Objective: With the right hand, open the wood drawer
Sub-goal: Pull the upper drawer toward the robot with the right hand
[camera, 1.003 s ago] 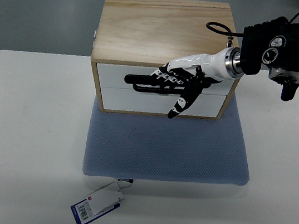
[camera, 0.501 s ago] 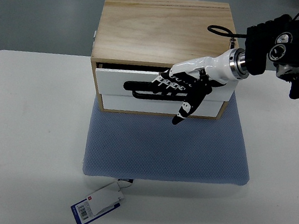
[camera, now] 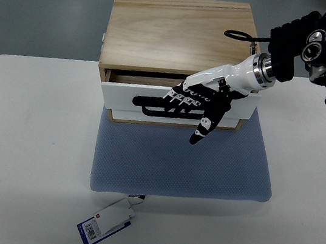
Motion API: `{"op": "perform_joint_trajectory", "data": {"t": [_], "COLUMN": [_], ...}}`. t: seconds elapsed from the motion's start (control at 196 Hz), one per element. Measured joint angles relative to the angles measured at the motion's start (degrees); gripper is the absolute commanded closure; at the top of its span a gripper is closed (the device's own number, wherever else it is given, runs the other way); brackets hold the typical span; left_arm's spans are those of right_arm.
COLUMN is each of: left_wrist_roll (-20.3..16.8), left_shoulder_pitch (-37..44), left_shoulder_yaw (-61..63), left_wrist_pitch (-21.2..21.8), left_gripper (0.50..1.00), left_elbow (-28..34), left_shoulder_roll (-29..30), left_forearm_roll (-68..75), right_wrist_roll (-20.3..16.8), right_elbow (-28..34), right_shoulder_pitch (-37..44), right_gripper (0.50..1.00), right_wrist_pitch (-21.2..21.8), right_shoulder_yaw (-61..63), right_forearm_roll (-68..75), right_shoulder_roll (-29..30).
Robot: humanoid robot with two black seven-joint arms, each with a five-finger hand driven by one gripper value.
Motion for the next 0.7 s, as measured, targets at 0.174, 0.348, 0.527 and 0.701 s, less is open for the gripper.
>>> {"op": "perform_joint_trajectory", "data": {"t": [0.174, 0.348, 0.527, 0.701], "left_wrist_roll": [0.0, 0.0, 0.0, 0.0], "left_shoulder_pitch": [0.0, 0.0, 0.0, 0.0], "left_shoulder_yaw": [0.0, 0.0, 0.0, 0.0], "left_wrist_pitch": [0.0, 0.0, 0.0, 0.0], "left_gripper": [0.5, 0.5, 0.5, 0.5], "left_elbow": [0.0, 0.0, 0.0, 0.0], "left_shoulder_roll": [0.0, 0.0, 0.0, 0.0], "left_forearm_roll": [-0.01, -0.01, -0.01, -0.01], "right_wrist_roll": [0.01, 0.01, 0.01, 0.01], "right_elbow": [0.18, 0.69, 1.3, 1.7], "right_shoulder_pitch": [-0.2, -0.33, -0.35, -0.3], "right_gripper": [0.57, 0.57, 0.57, 0.57], "right_wrist_pitch": [0.64, 2.43, 2.88, 5.1], "right_shoulder_yaw": [-0.06, -0.07, -0.07, -0.08], "right_forearm_roll": [0.0, 0.0, -0.04, -0.16], "right_shoulder_roll": [0.09, -0.03, -0.19, -0.9]}}
